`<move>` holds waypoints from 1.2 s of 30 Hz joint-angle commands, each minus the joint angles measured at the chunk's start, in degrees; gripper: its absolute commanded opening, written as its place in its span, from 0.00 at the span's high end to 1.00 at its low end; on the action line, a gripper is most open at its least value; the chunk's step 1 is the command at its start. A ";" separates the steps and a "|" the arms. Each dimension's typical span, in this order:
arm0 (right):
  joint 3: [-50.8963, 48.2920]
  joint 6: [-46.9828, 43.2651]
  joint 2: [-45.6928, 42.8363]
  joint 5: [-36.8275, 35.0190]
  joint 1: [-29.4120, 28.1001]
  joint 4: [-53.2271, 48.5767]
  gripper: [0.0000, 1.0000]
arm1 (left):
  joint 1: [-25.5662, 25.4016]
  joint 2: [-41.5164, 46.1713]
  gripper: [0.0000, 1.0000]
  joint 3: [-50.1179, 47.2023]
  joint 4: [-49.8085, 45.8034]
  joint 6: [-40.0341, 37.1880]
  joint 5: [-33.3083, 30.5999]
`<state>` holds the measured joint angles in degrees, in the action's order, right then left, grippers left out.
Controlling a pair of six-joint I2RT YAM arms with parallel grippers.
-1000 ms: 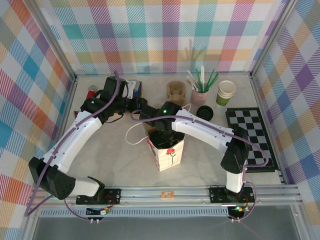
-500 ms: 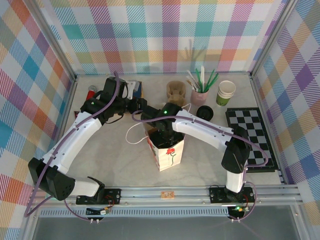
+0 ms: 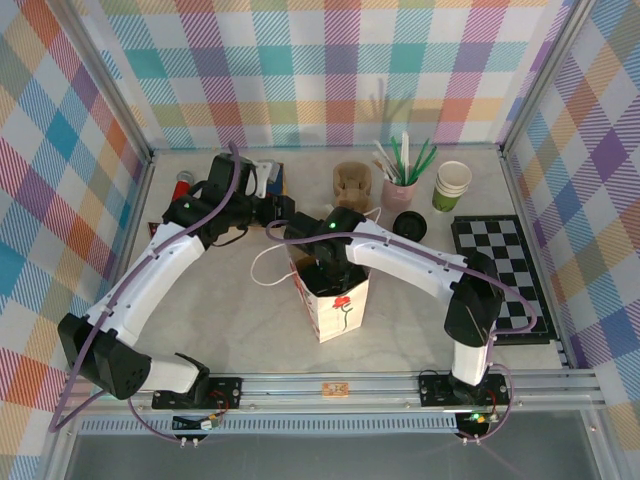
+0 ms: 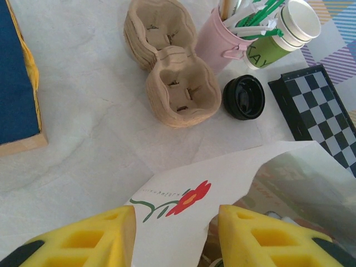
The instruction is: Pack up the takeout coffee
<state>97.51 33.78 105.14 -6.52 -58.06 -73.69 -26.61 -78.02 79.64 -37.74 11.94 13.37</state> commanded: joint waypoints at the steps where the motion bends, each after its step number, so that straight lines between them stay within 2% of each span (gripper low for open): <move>1: -0.25 -0.97 -1.22 1.56 0.41 0.18 0.61 | -0.90 -0.29 0.57 -0.40 1.17 -0.87 0.54; 11: -0.31 -0.77 -0.44 0.20 0.48 -0.59 0.61 | -1.12 -1.08 0.59 -0.19 1.00 -1.18 0.52; 36: -2.57 -0.61 -0.38 1.90 0.51 1.35 0.61 | -1.25 -0.12 0.64 0.20 0.82 -1.40 -1.81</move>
<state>95.55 33.63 105.14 -5.67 -57.74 -72.01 -26.98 -78.74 79.64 -37.34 11.07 11.79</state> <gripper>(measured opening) 0.839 0.359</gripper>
